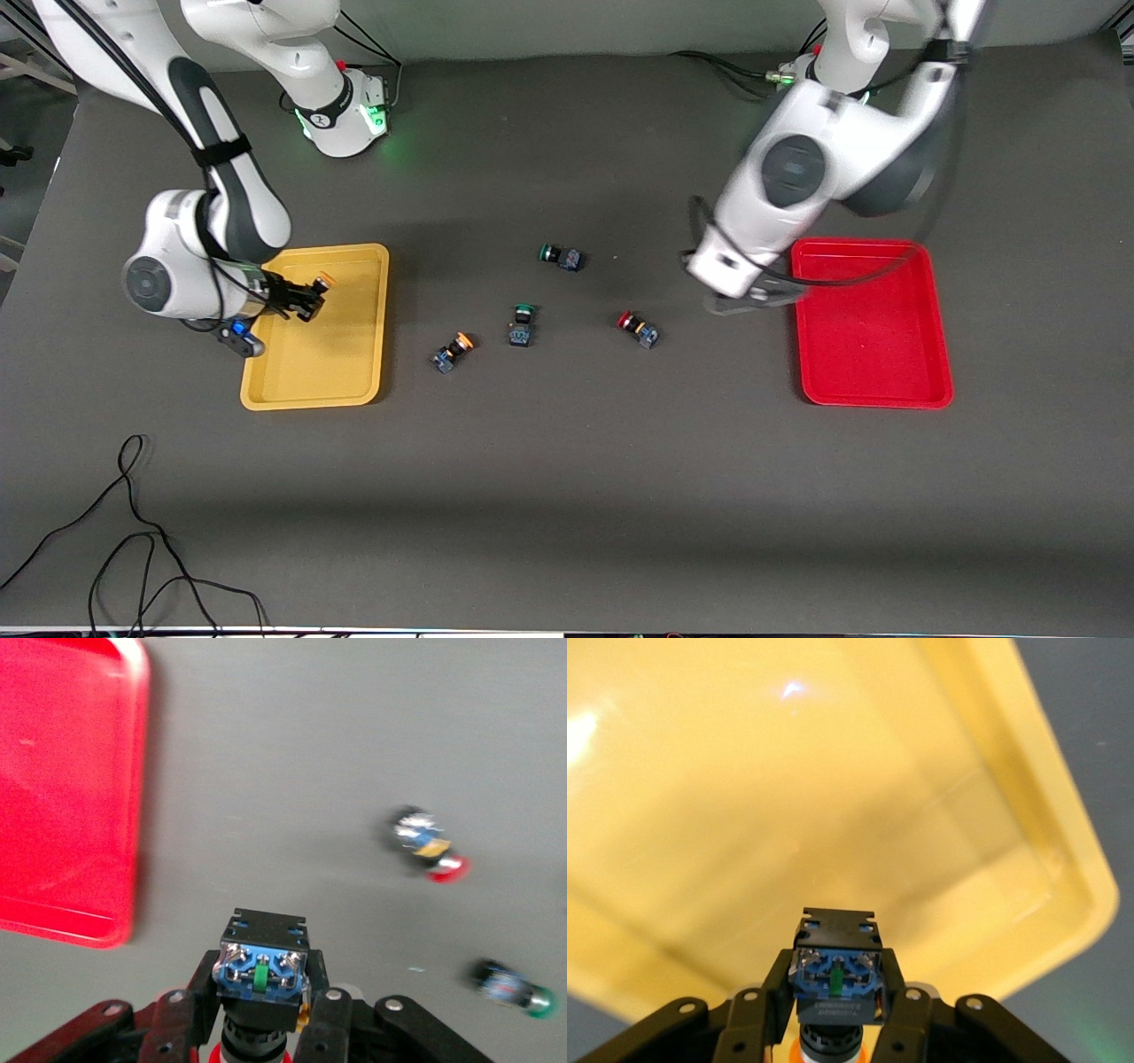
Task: Place red and yellow buttons in trays
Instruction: 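Carry the orange button to the yellow tray while the left gripper carries the red button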
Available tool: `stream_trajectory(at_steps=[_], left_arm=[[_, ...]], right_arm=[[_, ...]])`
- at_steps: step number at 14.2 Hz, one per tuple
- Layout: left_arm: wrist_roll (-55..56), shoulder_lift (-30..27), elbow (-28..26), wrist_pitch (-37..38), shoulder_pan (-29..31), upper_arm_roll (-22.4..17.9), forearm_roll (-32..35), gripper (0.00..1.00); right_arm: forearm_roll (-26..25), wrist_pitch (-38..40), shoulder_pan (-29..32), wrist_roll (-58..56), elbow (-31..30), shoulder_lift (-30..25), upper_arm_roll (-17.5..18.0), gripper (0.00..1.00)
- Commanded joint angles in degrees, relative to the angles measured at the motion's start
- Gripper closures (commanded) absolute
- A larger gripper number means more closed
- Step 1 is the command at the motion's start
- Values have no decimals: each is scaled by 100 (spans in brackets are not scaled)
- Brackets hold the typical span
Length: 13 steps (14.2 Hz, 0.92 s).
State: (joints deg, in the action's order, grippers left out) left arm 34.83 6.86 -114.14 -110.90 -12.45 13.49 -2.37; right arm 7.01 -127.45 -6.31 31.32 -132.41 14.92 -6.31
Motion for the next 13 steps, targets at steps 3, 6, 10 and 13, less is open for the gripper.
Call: stream_trajectory(at_steps=[3,6,10,13], left_arm=[[-1793,-275,-1425,-1402,1796,40,499,69],[-1945,690,-1699,-2889,2159,40,1079,69],[-1910,1440,-1699,-3754,2133,-65,1221,57],[-1945,1267,-1586,-3484,2159,-127,1389,0]], right_arm=[[46,-113,-89,-266,-4,55,-195,0],[55,175,-133,-153,328,-129,-152,0],[107,942,-274,705,1628,-51,365,0],[116,942,-300,2504,2567,596,1129,0]])
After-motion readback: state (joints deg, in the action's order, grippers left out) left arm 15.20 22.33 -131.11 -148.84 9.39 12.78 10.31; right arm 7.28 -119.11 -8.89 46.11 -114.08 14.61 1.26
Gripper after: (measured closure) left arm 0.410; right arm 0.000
